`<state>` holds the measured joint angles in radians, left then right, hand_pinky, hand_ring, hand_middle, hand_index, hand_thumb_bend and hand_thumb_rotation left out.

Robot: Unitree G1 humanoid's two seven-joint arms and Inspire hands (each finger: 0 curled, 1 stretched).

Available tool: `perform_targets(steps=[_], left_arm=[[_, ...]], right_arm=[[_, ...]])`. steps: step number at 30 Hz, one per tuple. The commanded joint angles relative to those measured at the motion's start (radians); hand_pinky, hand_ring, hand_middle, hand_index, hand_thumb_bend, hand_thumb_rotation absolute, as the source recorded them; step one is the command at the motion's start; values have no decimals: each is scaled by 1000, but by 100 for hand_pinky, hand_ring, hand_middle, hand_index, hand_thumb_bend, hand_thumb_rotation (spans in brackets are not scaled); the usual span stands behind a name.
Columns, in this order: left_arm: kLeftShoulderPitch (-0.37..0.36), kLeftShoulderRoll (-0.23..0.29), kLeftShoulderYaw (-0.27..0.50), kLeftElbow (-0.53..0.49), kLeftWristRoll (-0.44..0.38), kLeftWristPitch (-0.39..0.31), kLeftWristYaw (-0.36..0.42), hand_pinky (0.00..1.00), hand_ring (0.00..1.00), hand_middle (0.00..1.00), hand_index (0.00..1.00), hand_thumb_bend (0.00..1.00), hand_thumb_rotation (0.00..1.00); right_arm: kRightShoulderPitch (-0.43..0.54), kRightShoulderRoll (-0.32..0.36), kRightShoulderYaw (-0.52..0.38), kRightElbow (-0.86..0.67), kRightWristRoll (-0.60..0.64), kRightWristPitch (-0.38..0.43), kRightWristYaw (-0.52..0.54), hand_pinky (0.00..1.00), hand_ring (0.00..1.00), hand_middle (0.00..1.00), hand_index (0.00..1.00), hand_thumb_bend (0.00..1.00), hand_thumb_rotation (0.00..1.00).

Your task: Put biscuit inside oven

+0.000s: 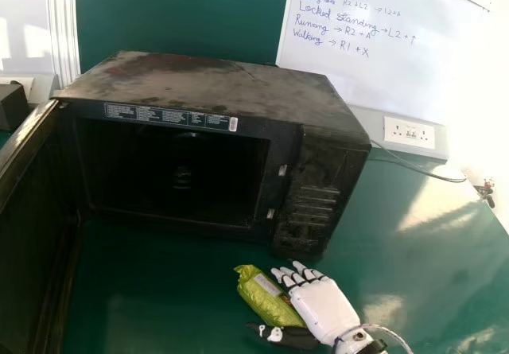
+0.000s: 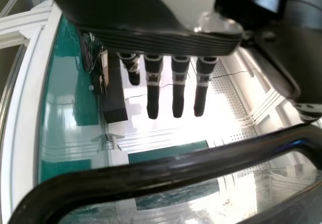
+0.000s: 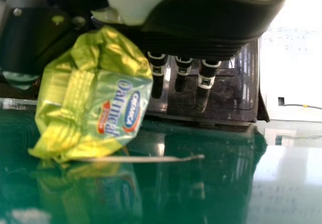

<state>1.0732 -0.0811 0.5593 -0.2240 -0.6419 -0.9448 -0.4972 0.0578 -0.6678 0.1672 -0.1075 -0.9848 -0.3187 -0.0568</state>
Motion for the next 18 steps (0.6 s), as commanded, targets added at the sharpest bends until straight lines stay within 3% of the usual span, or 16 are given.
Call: perform_targets(steps=[1,9,13,18], left_arm=[[12,-31,5,5,8,-17,5,77,80,85,83,68,69],[15,-24,-4,4,-7,-18,3,79,80,86,84,64,66],[22,-29,-5,-11,3,-9,15,80,80,86,84,63,63],[28,-27,-12,-16,-3,-9,12,80,79,85,82,67,51]], right_arm=[[0,-10,8,11,-3,7,-1,83,95,95,100,91,79],[3,-23,14,22,-2,17,36,84,96,95,100,90,78],[-11,-43,4,-33,52,45,183,83,96,95,100,91,78],[-44,-57,-4,-91,111,97,345,84,96,95,100,91,78]])
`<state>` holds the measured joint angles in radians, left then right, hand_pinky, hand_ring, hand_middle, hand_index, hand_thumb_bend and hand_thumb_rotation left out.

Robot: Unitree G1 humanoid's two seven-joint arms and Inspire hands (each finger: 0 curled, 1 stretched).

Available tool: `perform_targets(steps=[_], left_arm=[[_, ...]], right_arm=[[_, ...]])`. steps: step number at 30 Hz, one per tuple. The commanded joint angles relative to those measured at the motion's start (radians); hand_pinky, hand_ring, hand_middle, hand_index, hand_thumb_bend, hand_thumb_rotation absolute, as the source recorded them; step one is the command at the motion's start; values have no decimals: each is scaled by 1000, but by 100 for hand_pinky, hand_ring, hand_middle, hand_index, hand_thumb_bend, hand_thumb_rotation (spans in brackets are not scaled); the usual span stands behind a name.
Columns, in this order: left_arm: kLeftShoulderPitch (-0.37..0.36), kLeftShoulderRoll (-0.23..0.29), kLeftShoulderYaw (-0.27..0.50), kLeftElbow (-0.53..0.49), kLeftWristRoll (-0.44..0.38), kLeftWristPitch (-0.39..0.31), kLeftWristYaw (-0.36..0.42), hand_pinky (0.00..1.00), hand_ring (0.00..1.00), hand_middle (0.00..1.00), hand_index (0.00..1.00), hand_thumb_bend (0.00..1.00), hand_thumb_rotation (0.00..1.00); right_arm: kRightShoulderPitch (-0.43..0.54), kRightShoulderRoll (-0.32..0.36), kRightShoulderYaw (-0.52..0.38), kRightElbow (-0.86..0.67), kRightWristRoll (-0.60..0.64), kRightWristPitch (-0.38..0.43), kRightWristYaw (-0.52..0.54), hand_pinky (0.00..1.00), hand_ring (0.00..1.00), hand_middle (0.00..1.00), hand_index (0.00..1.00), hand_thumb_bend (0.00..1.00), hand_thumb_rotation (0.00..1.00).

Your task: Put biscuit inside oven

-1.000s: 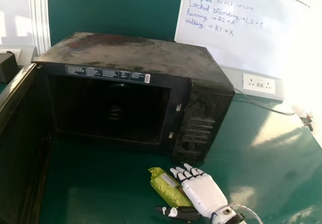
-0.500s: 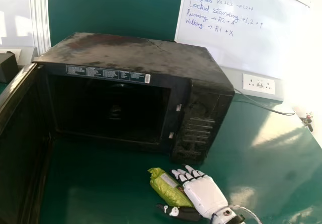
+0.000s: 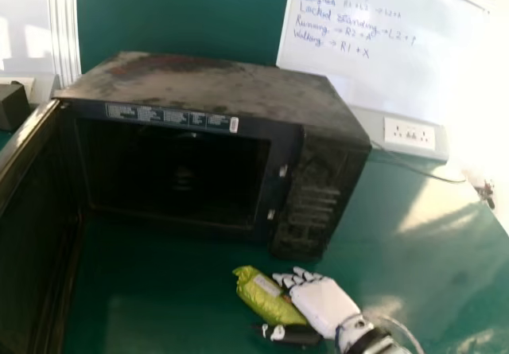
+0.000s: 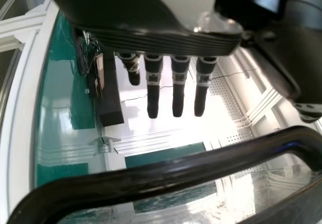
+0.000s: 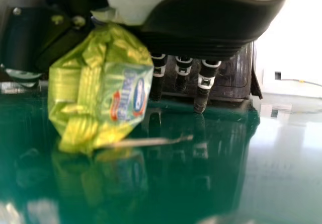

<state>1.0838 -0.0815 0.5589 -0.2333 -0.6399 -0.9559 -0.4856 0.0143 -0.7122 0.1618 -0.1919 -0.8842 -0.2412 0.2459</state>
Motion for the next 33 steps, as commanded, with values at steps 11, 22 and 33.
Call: perform_targets(steps=[11,22,33], left_arm=[[34,-41,-12,-38,28,21,39,81,81,85,82,65,50],[88,-109,-69,-185,114,83,186,83,80,85,82,65,49],[114,-118,-50,-198,287,92,360,84,80,86,82,64,52]], right_arm=[[-33,-49,-13,-92,35,65,228,83,94,95,100,90,74],[-7,-76,-66,-124,80,53,214,45,52,60,56,64,2],[-5,-68,-68,-123,83,45,184,40,46,14,15,41,0]])
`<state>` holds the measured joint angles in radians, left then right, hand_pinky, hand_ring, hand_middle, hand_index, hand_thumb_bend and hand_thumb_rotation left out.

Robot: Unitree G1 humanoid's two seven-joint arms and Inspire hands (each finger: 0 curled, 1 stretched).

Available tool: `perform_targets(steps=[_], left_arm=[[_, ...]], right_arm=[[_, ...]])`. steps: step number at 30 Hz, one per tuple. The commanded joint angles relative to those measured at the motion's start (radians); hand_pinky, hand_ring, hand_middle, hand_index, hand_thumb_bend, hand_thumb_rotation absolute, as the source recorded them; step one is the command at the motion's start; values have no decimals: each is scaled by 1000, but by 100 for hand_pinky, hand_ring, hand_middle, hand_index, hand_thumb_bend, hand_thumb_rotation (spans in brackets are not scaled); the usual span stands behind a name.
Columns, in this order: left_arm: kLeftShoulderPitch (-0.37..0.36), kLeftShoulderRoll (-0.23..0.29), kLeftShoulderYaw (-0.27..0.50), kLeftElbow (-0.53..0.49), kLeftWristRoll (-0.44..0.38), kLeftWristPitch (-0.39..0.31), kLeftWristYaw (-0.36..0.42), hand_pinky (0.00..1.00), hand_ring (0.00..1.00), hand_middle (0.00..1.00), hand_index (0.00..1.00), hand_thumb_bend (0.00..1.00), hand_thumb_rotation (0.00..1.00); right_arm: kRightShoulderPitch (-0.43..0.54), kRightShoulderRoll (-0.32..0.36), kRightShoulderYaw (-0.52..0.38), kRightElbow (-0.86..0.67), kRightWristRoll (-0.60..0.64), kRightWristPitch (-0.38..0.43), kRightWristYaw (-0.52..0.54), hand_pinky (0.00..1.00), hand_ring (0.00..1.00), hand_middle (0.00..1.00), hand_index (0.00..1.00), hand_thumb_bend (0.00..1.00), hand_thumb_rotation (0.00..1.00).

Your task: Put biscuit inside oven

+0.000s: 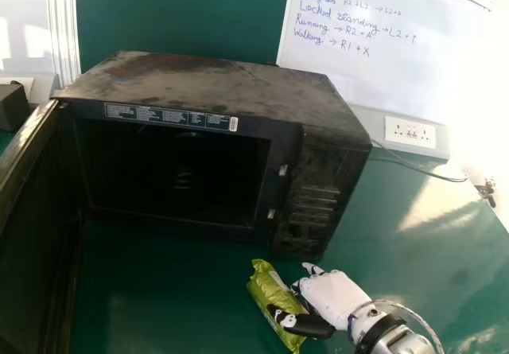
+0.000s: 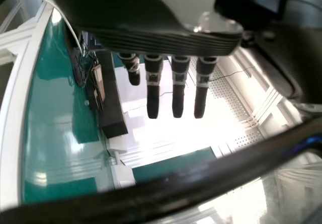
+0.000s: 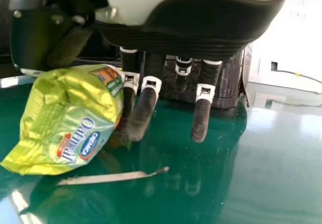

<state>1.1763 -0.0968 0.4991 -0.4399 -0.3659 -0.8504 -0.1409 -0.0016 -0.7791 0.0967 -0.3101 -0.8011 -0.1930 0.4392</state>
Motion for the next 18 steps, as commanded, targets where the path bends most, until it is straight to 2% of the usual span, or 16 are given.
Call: perform_targets(steps=[1,12,18], left_arm=[[24,-101,6,9,17,-18,20,83,80,86,82,64,52],[30,-95,-5,19,63,-57,60,83,80,85,82,64,52],[39,-85,-15,21,61,-57,72,82,79,85,82,64,51]], right_arm=[[10,0,-2,-5,-2,-4,-12,40,45,14,14,41,0],[6,7,-2,-5,0,1,-17,41,46,14,14,42,0],[1,16,3,-5,2,2,-18,39,47,14,14,41,0]])
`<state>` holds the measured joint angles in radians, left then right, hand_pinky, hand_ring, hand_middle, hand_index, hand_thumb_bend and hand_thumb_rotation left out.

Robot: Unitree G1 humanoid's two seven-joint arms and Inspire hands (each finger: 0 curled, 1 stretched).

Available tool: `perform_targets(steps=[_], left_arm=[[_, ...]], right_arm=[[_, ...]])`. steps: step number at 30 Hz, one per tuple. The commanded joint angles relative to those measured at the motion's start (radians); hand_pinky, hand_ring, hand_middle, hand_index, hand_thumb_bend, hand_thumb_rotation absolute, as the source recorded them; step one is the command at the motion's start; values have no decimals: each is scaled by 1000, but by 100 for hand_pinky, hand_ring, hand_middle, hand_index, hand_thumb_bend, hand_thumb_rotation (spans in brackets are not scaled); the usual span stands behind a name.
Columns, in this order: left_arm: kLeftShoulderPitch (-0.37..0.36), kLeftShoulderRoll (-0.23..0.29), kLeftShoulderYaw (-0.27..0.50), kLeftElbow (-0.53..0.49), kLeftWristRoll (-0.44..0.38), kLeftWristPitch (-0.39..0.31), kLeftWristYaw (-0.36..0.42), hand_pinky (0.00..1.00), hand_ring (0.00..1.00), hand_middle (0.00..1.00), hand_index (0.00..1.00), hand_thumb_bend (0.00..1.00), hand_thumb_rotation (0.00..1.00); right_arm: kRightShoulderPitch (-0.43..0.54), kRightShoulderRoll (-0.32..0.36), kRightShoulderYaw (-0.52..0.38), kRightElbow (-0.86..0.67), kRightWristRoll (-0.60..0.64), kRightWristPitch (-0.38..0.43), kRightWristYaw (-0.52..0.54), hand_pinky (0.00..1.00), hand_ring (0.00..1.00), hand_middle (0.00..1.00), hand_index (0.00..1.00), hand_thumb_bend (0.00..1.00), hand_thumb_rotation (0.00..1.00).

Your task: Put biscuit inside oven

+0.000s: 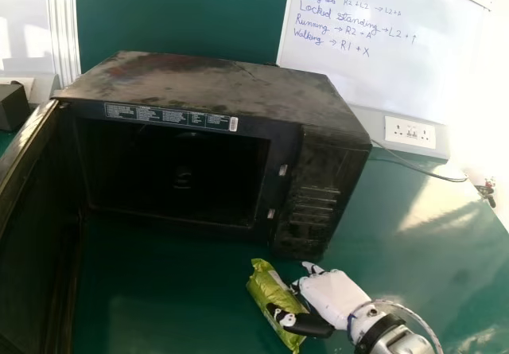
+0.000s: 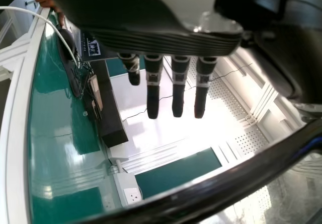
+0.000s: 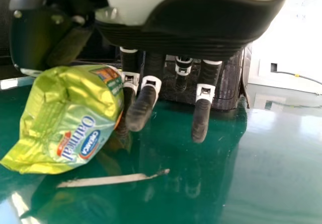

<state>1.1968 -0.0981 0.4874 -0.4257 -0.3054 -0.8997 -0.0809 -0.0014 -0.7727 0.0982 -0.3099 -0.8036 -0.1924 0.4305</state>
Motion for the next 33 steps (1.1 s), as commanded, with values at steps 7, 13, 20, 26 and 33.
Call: perform_targets(steps=[7,13,20,26,33], left_arm=[[23,-79,-4,10,3,-8,24,78,78,84,81,64,52],[27,-86,-7,-6,15,4,39,77,79,84,81,64,55],[24,-84,-5,5,22,2,49,78,79,84,81,64,59],[22,-81,-9,16,23,-17,49,77,78,83,80,64,56],[28,-76,-23,23,14,-26,41,78,78,84,80,64,55]], right_arm=[[-9,40,-11,-7,48,-23,-50,38,47,14,14,41,0],[-21,64,-11,-28,76,-33,-70,39,47,14,14,41,0],[-51,79,3,-65,80,-34,-52,39,47,14,14,41,0],[-77,84,0,-77,96,-47,-47,39,47,14,15,41,0],[-112,111,19,-82,117,-44,-37,38,47,14,14,41,0]])
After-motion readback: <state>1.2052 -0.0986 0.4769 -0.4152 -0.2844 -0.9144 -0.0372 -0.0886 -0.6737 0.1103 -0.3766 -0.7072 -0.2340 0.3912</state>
